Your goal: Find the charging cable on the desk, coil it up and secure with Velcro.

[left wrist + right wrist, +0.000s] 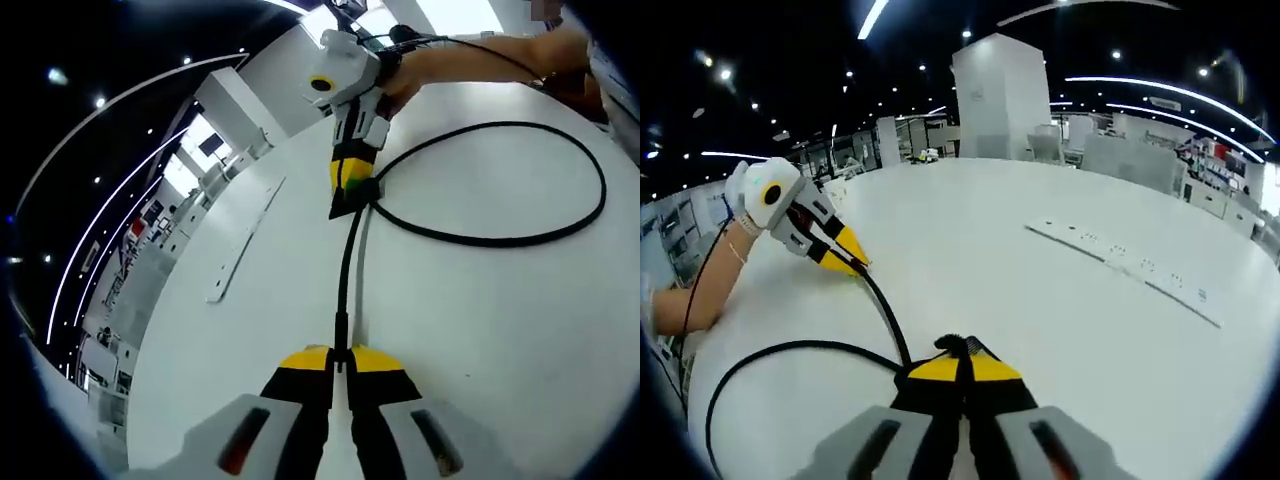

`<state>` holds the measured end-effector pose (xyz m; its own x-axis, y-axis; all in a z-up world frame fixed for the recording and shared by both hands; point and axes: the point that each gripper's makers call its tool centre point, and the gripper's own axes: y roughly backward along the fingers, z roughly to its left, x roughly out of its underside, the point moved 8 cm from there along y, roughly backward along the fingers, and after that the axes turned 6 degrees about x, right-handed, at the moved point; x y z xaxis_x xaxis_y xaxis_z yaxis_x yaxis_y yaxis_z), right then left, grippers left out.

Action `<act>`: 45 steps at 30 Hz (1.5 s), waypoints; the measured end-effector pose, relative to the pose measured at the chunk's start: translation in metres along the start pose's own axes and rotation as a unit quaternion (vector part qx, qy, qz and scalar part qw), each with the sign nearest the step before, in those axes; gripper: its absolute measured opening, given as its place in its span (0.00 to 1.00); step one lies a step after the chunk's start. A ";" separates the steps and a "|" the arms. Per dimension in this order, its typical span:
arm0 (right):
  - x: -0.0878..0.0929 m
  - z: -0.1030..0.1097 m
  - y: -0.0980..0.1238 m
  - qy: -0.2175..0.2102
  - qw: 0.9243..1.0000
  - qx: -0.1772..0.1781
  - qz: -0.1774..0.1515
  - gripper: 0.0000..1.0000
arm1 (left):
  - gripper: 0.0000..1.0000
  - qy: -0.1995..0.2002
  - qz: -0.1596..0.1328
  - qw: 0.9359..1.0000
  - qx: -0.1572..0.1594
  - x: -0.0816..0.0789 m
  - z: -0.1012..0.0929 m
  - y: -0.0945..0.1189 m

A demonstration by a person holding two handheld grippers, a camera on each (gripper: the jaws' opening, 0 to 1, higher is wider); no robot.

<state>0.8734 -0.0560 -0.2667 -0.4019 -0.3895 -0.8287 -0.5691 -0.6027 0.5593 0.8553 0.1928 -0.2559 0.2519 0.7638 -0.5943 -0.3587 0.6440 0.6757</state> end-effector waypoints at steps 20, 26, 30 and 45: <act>0.021 0.004 0.027 -0.018 0.995 0.093 0.014 0.03 | 0.07 0.001 0.000 1.000 -0.001 -0.001 0.003 -0.003; 0.008 0.024 0.020 -0.013 0.998 0.055 -0.010 0.03 | 0.07 0.000 -0.001 1.000 0.000 0.000 0.003 -0.002; 0.008 0.029 0.007 -0.054 0.998 0.029 0.008 0.02 | 0.07 0.001 -0.002 1.000 -0.001 0.000 0.003 -0.001; 0.007 0.009 0.001 -0.051 0.991 0.115 -0.054 0.03 | 0.07 0.006 -0.008 1.000 -0.002 -0.001 0.001 -0.001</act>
<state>0.8635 -0.0528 -0.2719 -0.3934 -0.2523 -0.8841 -0.7566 -0.4574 0.4672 0.8563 0.1916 -0.2559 0.2471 0.7532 -0.6096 -0.3581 0.6555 0.6649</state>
